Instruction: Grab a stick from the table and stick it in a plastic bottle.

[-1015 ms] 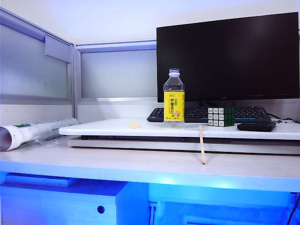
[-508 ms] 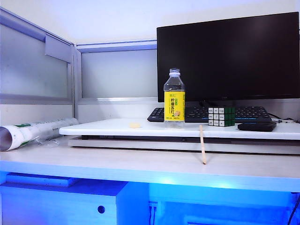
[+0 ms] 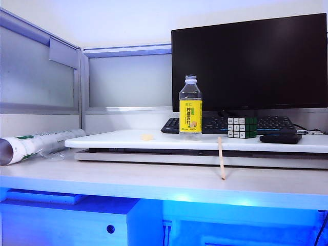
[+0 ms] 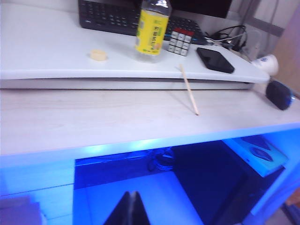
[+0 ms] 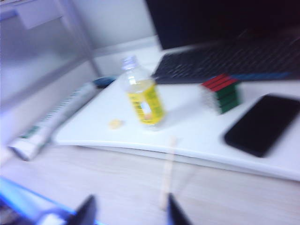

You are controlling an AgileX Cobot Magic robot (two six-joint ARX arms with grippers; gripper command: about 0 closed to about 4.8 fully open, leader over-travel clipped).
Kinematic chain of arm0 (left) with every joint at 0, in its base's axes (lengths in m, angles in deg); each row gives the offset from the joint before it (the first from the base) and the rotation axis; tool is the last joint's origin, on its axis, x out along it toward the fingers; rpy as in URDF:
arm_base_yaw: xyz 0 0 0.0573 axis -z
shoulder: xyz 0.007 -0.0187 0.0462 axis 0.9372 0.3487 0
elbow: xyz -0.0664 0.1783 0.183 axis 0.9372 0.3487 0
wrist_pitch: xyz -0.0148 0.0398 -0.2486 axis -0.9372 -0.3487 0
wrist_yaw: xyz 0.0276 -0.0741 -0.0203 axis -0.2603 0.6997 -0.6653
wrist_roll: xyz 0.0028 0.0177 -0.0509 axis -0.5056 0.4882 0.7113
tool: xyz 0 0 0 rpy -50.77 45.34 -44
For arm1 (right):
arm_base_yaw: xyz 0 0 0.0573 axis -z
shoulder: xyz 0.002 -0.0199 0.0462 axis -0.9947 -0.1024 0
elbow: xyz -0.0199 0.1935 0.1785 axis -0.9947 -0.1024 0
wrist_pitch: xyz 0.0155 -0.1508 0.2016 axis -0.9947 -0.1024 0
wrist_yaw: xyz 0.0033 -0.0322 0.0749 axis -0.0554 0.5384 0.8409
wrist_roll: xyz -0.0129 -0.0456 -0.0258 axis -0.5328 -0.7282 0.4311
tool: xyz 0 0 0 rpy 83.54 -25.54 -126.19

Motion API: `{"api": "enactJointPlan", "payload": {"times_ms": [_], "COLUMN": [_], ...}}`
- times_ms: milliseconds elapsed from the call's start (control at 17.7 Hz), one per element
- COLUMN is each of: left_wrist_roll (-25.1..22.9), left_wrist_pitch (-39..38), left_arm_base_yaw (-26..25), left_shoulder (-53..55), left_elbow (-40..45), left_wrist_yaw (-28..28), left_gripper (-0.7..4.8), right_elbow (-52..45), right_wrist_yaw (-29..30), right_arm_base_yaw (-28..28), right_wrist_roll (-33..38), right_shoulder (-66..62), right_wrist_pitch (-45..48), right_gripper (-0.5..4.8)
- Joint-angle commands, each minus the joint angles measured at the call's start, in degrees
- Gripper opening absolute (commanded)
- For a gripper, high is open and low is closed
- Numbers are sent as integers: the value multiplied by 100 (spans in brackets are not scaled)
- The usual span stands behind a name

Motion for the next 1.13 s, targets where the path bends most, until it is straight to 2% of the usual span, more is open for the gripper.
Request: {"api": "enactJointPlan", "payload": {"times_ms": [56,169,226,395,508,677,733,959,1015,1128], "left_wrist_roll": [2,2,2,-2,-2,-2,0,0,0,0], "left_wrist_pitch": [-61,-61,-61,-61,-61,-63,-63,-61,-63,-61], "left_arm_base_yaw": [2,2,2,2,0,0,2,2,2,2], "left_shoulder": [0,0,0,0,0,0,0,0,0,0], "left_elbow": [-9,-7,-7,-7,-7,-7,-7,-7,-7,-7], "left_wrist_yaw": [168,166,166,162,162,166,181,188,210,210], "left_gripper": [-5,-5,-5,-5,-5,-5,-5,-5,-5,-5], "right_elbow": [549,1038,1272,2105,2328,2896,2931,3016,3471,3794], "right_wrist_yaw": [647,883,1093,1926,2039,2011,1814,1613,1628,1554], "right_arm_base_yaw": [-9,-111,-153,-319,-321,-396,-538,-675,-688,-748], "right_wrist_roll": [485,610,623,925,1064,1178,1187,1346,1349,1349], "right_shoulder": [-1392,-2415,-2894,-4666,-5200,-6975,-7541,-8133,-8633,-8920], "right_wrist_pitch": [708,708,708,769,813,1097,1445,1897,1827,1810], "right_gripper": [258,410,469,479,479,479,479,479,479,479]}}
